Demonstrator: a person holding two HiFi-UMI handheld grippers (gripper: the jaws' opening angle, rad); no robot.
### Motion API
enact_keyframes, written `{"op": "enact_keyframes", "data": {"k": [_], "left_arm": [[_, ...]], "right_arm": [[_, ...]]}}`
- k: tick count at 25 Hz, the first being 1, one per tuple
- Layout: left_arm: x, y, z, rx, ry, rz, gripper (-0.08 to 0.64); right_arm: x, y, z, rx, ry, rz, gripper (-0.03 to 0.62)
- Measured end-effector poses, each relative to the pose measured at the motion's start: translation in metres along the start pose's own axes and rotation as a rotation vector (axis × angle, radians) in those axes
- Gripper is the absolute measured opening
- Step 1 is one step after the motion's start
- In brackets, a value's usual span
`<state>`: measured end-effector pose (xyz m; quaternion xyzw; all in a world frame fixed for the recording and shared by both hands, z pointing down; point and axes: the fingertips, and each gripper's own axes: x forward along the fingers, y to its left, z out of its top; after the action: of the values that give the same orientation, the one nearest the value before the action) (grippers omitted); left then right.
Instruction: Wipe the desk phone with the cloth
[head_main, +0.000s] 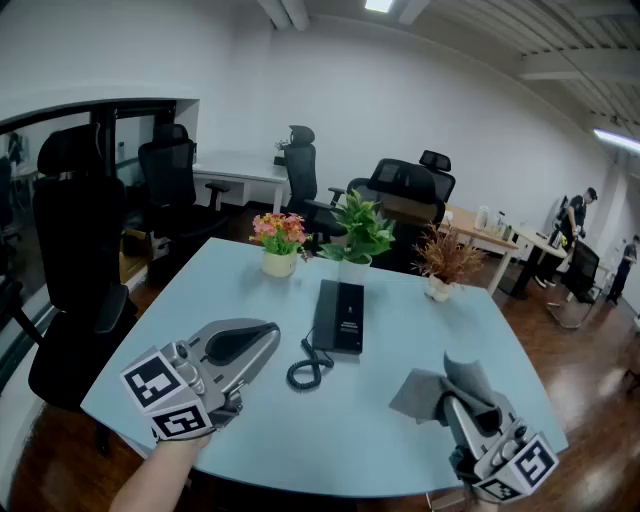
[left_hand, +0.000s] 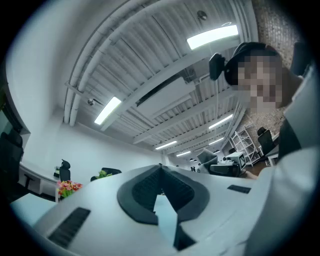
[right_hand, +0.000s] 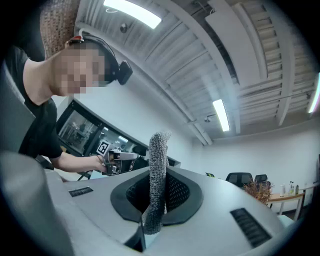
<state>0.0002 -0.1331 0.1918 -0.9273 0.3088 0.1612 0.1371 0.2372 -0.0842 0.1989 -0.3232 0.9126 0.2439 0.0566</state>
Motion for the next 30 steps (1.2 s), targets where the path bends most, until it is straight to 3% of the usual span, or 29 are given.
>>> {"op": "enact_keyframes", "data": {"k": [4,8,12,16,19,24,30], "left_arm": [[0.027,0.077,-0.057,-0.086,0.061,0.059,0.014],[0.037,0.140,-0.119,-0.143,0.127,0.134,0.014],[0.034,0.182,-0.164,-0.190,0.161,0.187,0.014],[0.031,0.203,-0.201,-0.216,0.181,0.192,0.015],[0.032,0.205,-0.199,-0.185,0.176,0.154,0.015],[0.034,0.202,-0.203,-0.038,0.214,0.132,0.015],[0.034,0.203,-0.206,-0.032,0.215,0.131,0.015]], "right_arm": [[0.073,-0.022,-0.057,0.006,0.191,0.027,-0.003],[0.157,-0.046,-0.121,-0.055,0.399,0.082,-0.003],[0.226,-0.074,-0.177,-0.086,0.533,0.121,-0.003],[0.286,-0.089,-0.235,-0.080,0.609,0.148,-0.003],[0.332,-0.100,-0.267,-0.108,0.635,0.142,-0.002],[0.389,-0.114,-0.310,-0.177,0.689,0.138,-0.002],[0.402,-0.106,-0.348,-0.282,0.788,0.215,-0.003]]}}
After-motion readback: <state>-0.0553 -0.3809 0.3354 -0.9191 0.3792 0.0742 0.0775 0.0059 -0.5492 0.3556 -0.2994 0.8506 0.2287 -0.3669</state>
